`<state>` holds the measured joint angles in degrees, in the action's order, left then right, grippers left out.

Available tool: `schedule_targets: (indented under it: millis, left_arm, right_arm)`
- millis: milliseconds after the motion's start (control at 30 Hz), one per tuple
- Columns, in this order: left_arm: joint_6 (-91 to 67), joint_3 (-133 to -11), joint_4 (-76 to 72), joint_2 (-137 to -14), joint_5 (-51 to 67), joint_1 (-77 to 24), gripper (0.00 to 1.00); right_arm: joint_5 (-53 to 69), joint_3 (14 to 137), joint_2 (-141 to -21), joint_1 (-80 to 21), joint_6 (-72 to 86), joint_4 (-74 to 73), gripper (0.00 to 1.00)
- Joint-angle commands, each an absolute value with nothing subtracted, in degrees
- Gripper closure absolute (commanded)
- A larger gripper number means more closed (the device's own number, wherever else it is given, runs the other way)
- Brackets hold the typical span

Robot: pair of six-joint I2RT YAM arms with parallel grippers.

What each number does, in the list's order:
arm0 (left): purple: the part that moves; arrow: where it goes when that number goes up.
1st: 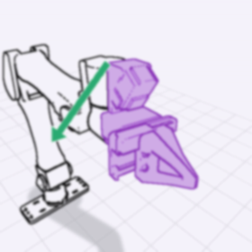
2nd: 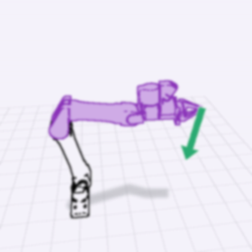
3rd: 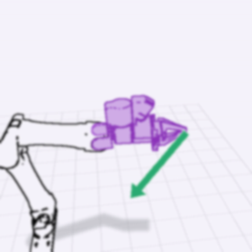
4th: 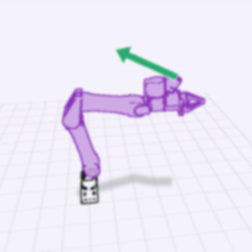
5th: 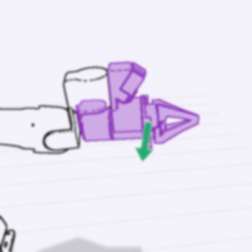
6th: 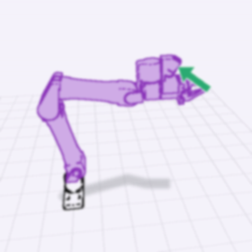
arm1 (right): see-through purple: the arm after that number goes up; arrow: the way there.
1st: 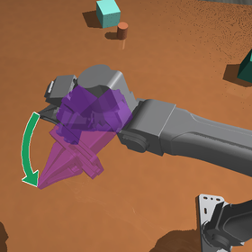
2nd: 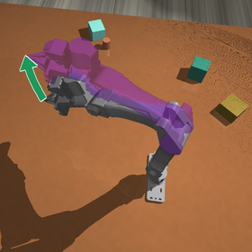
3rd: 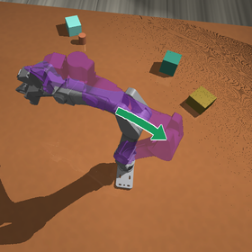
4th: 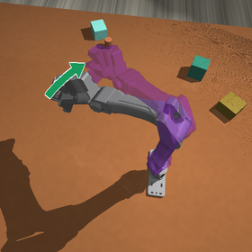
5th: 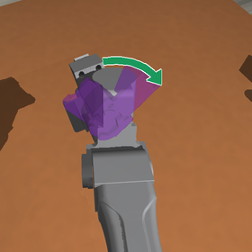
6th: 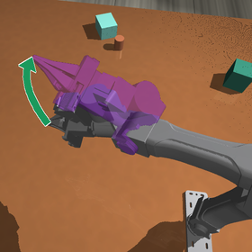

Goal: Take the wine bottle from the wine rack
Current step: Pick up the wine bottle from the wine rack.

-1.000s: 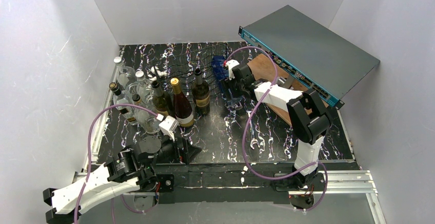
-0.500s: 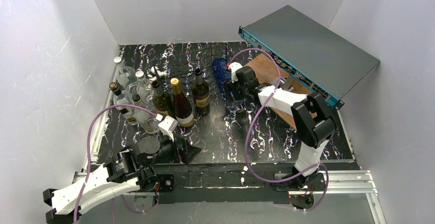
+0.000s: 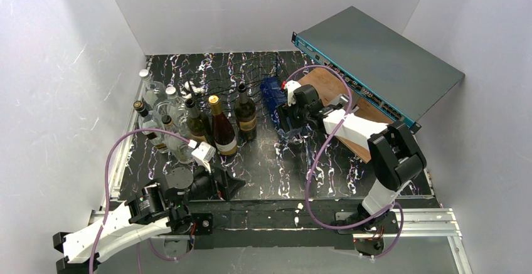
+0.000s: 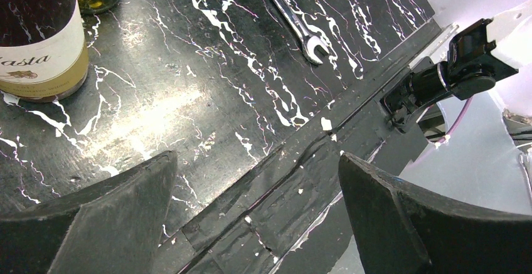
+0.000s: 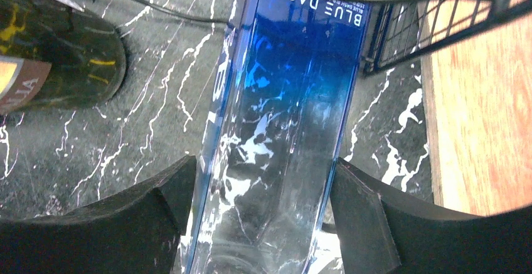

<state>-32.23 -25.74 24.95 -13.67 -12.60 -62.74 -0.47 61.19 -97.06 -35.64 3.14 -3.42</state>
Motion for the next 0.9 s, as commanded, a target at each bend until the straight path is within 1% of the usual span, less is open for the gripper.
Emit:
schedule_targets:
  millis: [0,867]
  left_arm:
    - [-32.43,-26.17,26.15,-13.05,-13.1,-62.84,0.01]
    - [-31.32,-26.83,25.88,-14.32,-11.59,-62.85,0.01]
  right_arm:
    - [3.57,60.28,-92.05,-36.03,3.08,-3.11,0.83]
    - [5.53,54.92,-80.96,-36.02,0.8,-10.66,0.89]
